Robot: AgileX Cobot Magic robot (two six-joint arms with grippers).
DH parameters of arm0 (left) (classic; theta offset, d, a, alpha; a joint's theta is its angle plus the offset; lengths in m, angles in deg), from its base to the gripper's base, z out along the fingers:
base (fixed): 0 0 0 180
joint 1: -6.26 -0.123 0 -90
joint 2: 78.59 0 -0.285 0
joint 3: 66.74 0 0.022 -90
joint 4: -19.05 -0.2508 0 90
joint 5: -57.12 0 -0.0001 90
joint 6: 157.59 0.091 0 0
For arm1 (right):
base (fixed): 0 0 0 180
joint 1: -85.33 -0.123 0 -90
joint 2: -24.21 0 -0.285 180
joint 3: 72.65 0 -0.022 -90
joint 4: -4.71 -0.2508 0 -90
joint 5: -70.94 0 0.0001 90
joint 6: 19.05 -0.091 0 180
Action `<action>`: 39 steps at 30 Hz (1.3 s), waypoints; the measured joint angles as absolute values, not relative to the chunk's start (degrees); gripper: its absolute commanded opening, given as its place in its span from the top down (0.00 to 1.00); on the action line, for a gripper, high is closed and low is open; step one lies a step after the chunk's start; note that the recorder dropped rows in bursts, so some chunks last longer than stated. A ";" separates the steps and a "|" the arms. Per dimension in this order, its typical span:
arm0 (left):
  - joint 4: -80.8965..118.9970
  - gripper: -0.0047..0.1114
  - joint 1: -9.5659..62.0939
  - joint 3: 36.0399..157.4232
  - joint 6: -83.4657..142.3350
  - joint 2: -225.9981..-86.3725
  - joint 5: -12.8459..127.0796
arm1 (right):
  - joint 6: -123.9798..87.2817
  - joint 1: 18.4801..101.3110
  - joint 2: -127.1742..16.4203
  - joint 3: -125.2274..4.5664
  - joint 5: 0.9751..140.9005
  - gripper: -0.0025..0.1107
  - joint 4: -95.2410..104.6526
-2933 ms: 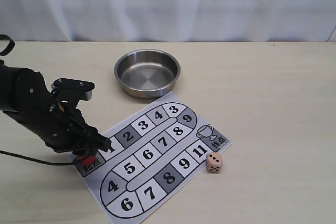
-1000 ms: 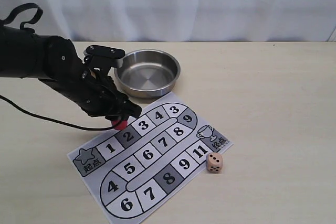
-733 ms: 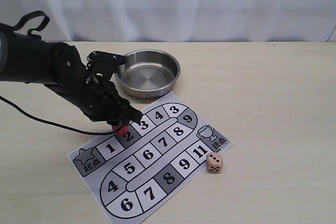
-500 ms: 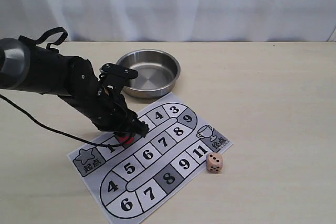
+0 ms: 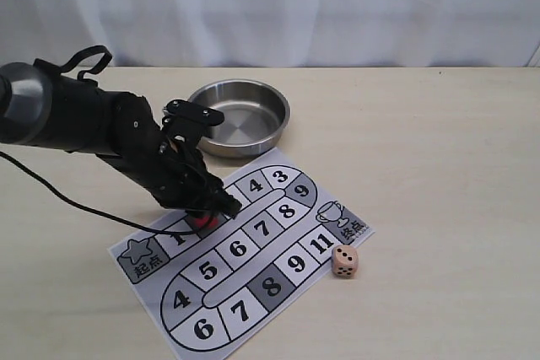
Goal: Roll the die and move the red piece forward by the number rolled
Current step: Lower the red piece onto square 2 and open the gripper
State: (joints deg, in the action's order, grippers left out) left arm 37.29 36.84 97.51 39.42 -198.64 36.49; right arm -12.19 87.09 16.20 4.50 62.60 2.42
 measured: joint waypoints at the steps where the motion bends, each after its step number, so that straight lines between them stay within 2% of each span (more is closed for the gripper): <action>1: 37.29 0.96 36.84 97.51 39.42 -198.25 36.49 | -12.19 87.09 16.20 4.50 62.60 0.94 2.42; 13: 37.61 0.96 36.84 105.98 39.56 -197.38 29.04 | -12.19 87.09 16.20 4.50 62.60 0.94 2.42; 26: 37.96 0.96 36.84 106.40 40.24 -198.36 32.58 | -12.19 87.09 16.20 4.50 62.60 0.94 2.42; 39: 39.21 0.96 38.16 106.96 42.14 -205.15 34.82 | -12.19 87.09 16.20 4.50 62.60 0.94 2.42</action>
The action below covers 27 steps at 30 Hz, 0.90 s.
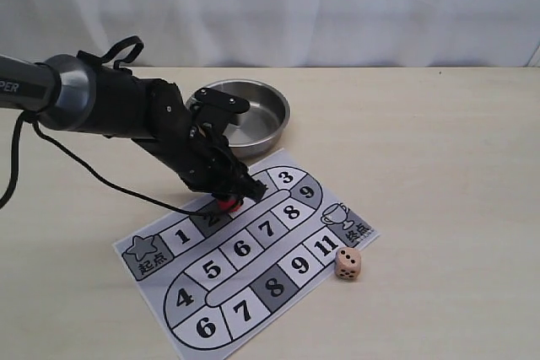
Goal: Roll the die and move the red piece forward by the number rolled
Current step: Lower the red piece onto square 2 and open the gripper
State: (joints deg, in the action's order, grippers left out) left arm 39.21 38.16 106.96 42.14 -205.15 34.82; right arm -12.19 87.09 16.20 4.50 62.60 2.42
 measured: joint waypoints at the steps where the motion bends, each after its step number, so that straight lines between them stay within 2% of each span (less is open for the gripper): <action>1: 39.21 0.96 38.16 106.96 42.14 -205.15 35.20 | -12.19 87.09 16.20 4.50 62.60 0.94 2.42; 3: 39.21 0.95 38.27 106.96 42.14 -205.27 35.75 | -12.19 87.09 16.20 4.50 62.60 0.94 2.42; 14: 40.16 0.77 38.27 106.96 42.18 -205.39 37.04 | -12.19 87.09 16.20 4.50 62.60 0.94 2.42; 27: 40.29 0.76 38.27 106.96 42.18 -205.61 38.58 | -12.19 87.09 16.20 4.50 62.60 0.94 2.42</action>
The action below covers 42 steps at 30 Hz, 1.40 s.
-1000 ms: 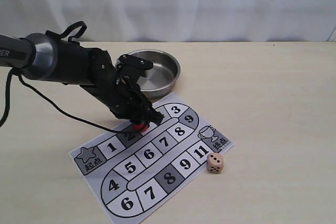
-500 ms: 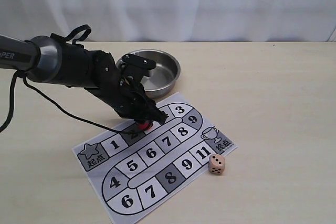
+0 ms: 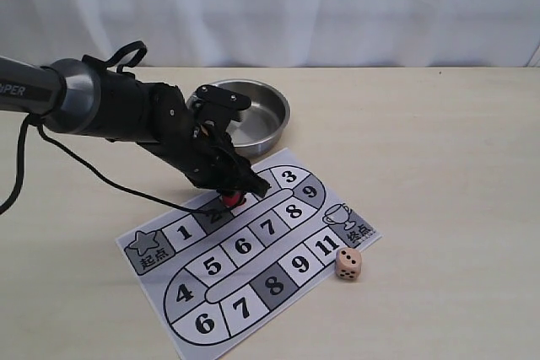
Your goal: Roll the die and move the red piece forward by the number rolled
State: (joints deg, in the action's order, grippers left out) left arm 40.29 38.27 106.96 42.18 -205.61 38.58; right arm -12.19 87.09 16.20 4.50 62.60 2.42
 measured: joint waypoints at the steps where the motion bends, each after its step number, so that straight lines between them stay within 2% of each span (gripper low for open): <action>1: 40.29 0.71 38.27 106.96 42.18 -205.61 38.58 | -12.19 87.09 16.20 4.50 62.60 0.94 2.42; 2: 40.29 0.68 38.27 106.96 42.18 -205.61 38.58 | -12.19 87.09 16.20 4.50 62.60 0.94 2.42; 5: 40.40 0.47 38.27 106.96 42.18 -205.74 38.58 | -12.19 87.09 16.20 4.50 62.60 0.94 2.42; 8: 40.40 0.37 38.27 106.96 42.28 -205.78 38.56 | -12.19 87.09 16.20 4.50 62.60 0.94 2.42; 17: 39.75 0.37 38.27 106.96 42.28 -205.21 39.58 | -12.19 87.09 16.20 4.50 62.60 0.94 2.42; 26: 39.32 0.37 38.27 106.96 42.38 -195.29 37.40 | -12.19 87.09 16.20 4.50 62.60 0.94 2.42; 28: 39.32 0.44 38.27 106.96 42.38 -192.92 36.97 | -12.19 87.09 16.20 4.50 62.60 0.94 2.42; 33: 39.32 0.78 35.94 106.96 42.17 -188.64 36.21 | -12.19 87.09 16.20 4.50 62.60 0.94 2.42; 36: 39.32 0.93 33.34 106.96 42.17 -187.21 35.66 | -12.19 87.09 16.20 4.50 62.60 0.94 2.42; 37: 39.32 0.96 32.53 106.96 42.17 -186.90 35.36 | -12.19 87.09 16.20 4.50 62.60 0.94 2.42; 42: 39.32 0.96 26.76 106.96 42.17 -186.49 32.01 | -12.19 87.09 16.20 4.50 62.60 0.94 2.42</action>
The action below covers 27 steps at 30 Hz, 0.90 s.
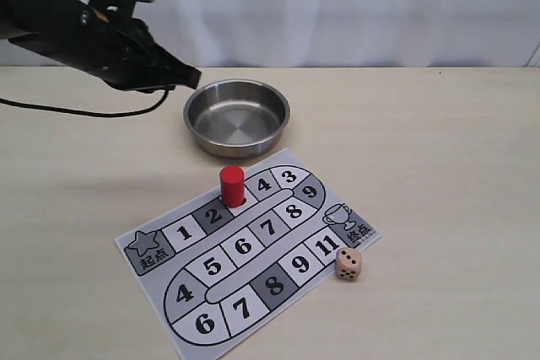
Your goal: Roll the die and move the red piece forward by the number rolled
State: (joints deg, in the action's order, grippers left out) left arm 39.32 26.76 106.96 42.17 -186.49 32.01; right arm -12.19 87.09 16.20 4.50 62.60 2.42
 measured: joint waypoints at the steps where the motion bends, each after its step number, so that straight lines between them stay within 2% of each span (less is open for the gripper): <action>1: 39.32 0.96 25.67 106.96 42.17 -186.49 31.24 | -12.19 87.09 16.20 4.50 62.60 0.94 2.42; 13: 39.10 0.96 7.23 106.96 41.76 -186.49 20.46 | -12.19 87.09 16.20 4.50 62.60 0.94 2.42; 17: 33.69 0.96 2.24 106.96 40.43 -186.49 18.02 | -12.19 87.09 16.20 4.50 62.60 0.94 2.42; 22: 19.75 0.96 0.50 106.96 32.50 -186.40 14.89 | -12.19 87.09 16.20 4.50 62.60 0.94 2.42; 27: 15.52 0.96 0.27 106.96 29.62 -186.12 13.79 | -12.19 87.09 16.20 4.50 62.60 0.94 2.42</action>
